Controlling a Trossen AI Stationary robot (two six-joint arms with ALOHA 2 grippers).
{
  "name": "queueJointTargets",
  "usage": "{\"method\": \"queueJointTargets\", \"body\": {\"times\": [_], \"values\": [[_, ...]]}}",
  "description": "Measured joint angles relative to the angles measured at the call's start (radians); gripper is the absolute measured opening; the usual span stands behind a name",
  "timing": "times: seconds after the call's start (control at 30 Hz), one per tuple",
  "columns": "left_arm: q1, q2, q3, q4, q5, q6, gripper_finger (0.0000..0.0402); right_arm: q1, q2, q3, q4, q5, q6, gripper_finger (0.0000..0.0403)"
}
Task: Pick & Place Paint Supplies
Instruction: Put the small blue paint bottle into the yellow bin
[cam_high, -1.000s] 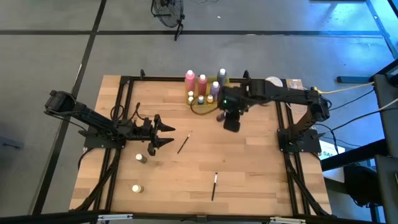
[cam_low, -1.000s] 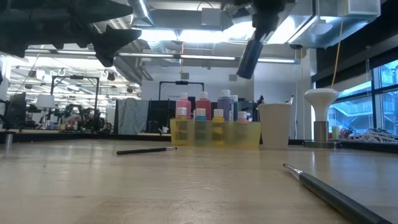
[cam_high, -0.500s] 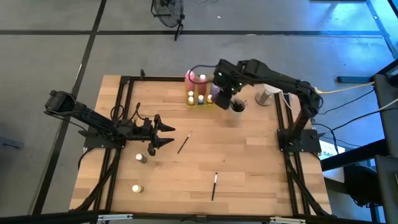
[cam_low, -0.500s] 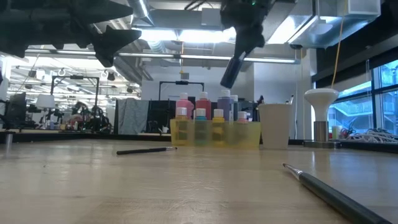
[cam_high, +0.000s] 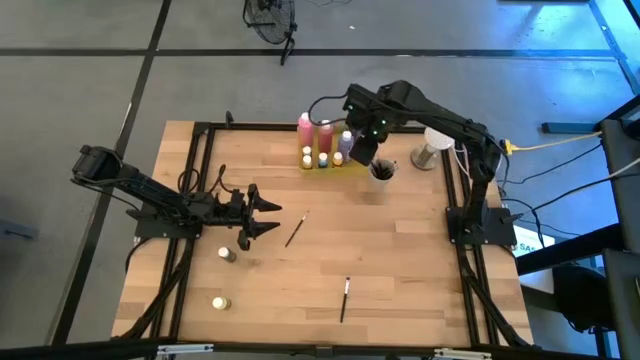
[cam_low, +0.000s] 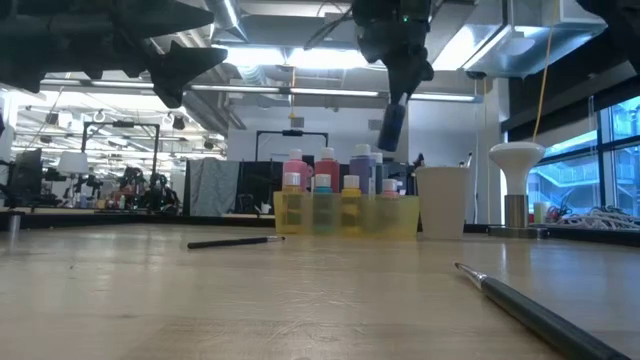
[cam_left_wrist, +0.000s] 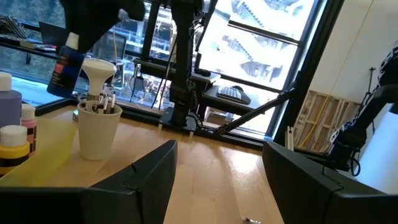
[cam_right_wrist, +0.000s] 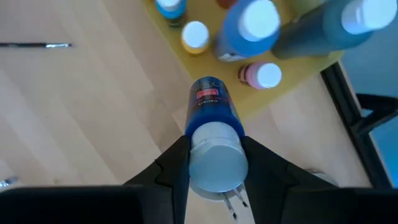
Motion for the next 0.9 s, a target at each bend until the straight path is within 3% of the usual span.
{"method": "queueJointTargets", "body": {"times": [0.4,0.9], "values": [[0.0,0.0,0.0,0.0,0.0,0.0,0.0233,-0.059,0.11,0.0,0.01,-0.063,-0.019,0.012],[0.0,0.0,0.0,0.0,0.0,0.0,0.0233,-0.066,0.139,0.0,-0.002,-0.041,-0.02,0.012]]}}
